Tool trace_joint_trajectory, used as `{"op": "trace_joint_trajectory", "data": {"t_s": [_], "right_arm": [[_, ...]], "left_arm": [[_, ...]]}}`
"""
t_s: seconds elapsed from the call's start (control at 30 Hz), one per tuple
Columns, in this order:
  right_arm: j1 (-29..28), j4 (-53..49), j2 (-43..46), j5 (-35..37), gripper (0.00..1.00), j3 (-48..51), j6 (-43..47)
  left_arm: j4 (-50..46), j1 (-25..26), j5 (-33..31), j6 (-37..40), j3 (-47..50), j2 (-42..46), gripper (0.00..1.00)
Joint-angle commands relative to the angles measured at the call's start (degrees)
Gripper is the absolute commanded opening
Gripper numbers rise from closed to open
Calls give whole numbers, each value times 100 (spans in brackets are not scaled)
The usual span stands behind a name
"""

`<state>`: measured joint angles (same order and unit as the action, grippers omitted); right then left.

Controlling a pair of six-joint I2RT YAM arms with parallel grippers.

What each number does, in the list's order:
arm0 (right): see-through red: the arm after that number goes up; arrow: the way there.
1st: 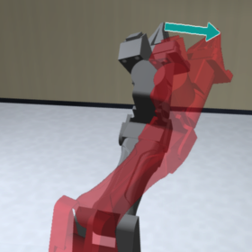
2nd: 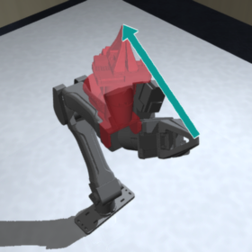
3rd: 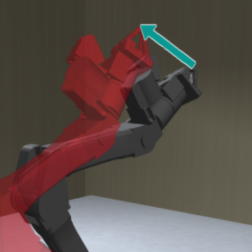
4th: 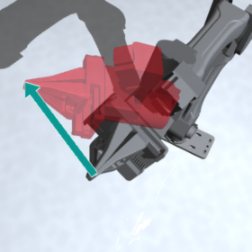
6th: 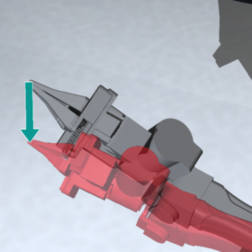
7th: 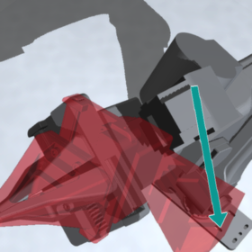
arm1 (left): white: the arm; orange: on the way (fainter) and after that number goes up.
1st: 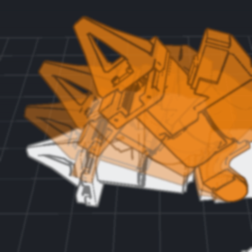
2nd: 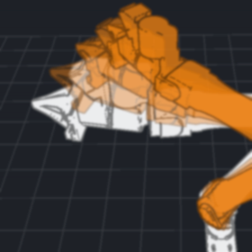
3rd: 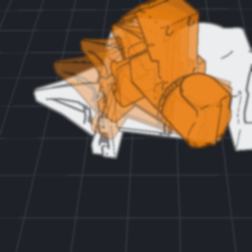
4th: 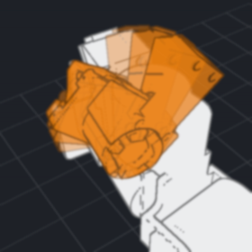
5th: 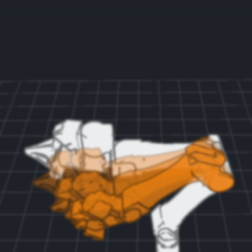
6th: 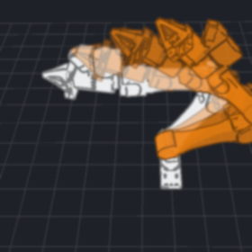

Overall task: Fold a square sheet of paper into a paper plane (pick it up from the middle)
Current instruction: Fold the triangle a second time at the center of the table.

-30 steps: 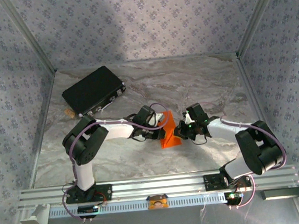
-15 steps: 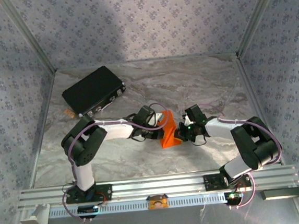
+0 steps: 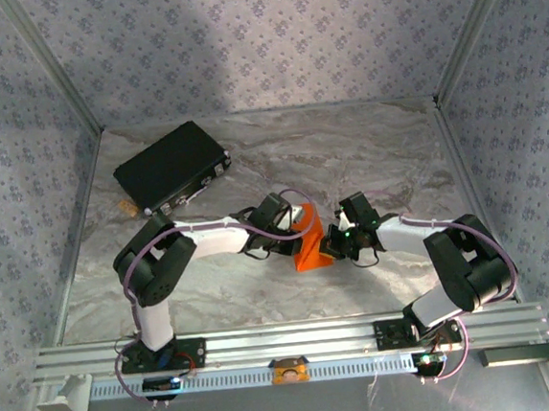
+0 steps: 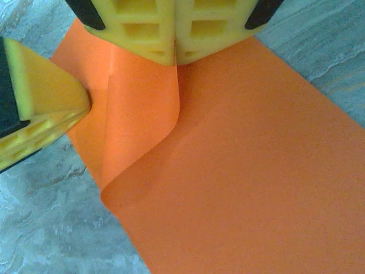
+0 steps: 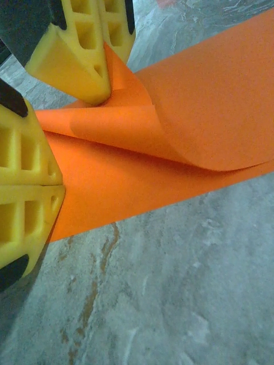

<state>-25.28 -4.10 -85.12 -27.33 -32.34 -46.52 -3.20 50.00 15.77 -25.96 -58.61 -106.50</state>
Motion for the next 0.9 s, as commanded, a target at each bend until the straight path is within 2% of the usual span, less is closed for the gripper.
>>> {"op": "trace_joint_trajectory", "data": {"t_s": [0.0, 0.87], "right_arm": [[-1, -292, 47, 274, 0, 10, 130], [-3, -330, 88, 273, 0, 2, 140]], "left_arm": [[-137, 45, -179, 117, -90, 120, 0], [-177, 6, -235, 78, 103, 232, 0]]}}
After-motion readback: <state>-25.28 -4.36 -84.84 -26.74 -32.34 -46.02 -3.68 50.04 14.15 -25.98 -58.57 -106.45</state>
